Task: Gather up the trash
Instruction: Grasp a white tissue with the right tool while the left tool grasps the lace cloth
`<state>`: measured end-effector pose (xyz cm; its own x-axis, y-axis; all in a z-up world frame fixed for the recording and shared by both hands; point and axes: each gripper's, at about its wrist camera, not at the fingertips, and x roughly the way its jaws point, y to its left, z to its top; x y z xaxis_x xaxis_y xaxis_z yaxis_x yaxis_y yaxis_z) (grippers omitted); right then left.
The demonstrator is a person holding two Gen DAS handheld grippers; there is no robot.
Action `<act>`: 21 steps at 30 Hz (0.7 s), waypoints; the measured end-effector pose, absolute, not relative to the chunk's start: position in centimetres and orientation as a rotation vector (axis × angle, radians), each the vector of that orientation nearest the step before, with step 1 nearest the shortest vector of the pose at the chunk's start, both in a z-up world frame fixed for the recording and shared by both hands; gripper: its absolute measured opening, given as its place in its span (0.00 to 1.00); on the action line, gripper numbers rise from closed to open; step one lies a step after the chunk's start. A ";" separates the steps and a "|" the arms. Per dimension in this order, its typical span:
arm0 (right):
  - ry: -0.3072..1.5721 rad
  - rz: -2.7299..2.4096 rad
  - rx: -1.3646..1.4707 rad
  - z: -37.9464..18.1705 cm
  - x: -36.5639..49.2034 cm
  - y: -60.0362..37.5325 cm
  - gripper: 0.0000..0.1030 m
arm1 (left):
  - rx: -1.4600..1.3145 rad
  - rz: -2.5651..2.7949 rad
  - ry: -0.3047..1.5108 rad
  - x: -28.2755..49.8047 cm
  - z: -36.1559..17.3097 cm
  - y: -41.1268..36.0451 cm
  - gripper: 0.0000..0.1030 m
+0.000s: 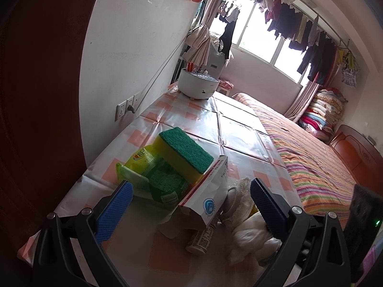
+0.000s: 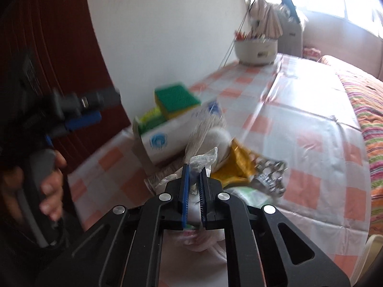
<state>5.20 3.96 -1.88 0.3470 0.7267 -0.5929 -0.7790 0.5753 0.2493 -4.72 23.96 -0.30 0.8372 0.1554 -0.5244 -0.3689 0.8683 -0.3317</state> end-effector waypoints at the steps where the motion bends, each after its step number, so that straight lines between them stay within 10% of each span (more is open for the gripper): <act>1: 0.710 0.970 -0.052 -1.5 5.4 3.1 0.07 | -0.436 0.280 0.508 -4.7 -0.2 23.8 0.93; 21: 0.624 0.873 0.173 0.2 6.7 -5.5 0.07 | -0.176 0.152 0.644 1.3 -2.8 14.5 0.93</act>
